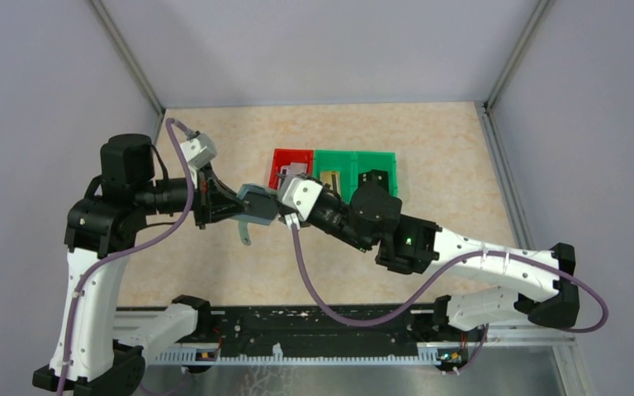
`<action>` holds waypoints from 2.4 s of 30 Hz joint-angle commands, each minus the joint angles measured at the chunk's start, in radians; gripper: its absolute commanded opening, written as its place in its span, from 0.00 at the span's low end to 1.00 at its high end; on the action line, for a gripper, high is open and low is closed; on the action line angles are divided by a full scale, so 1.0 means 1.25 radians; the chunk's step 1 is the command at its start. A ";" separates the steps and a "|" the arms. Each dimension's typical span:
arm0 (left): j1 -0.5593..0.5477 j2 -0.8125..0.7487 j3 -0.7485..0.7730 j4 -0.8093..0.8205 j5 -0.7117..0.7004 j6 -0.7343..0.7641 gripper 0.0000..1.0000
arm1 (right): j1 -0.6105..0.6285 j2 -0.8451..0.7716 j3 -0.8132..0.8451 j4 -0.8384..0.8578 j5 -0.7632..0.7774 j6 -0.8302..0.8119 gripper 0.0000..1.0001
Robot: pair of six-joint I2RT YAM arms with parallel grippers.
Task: Take the credit cards out of the card holder
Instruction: Remove the credit card from the card holder.
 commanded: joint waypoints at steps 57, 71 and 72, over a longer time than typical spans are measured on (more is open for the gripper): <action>-0.001 -0.311 -0.346 0.726 0.037 -0.574 0.38 | -0.070 -0.104 -0.198 0.456 -0.096 0.845 0.00; -0.001 -0.267 -0.293 0.732 0.046 -0.591 0.25 | -0.070 -0.126 -0.268 0.529 -0.118 0.905 0.00; -0.001 -0.264 -0.290 0.733 0.051 -0.596 0.26 | -0.070 -0.129 -0.276 0.537 -0.121 0.910 0.00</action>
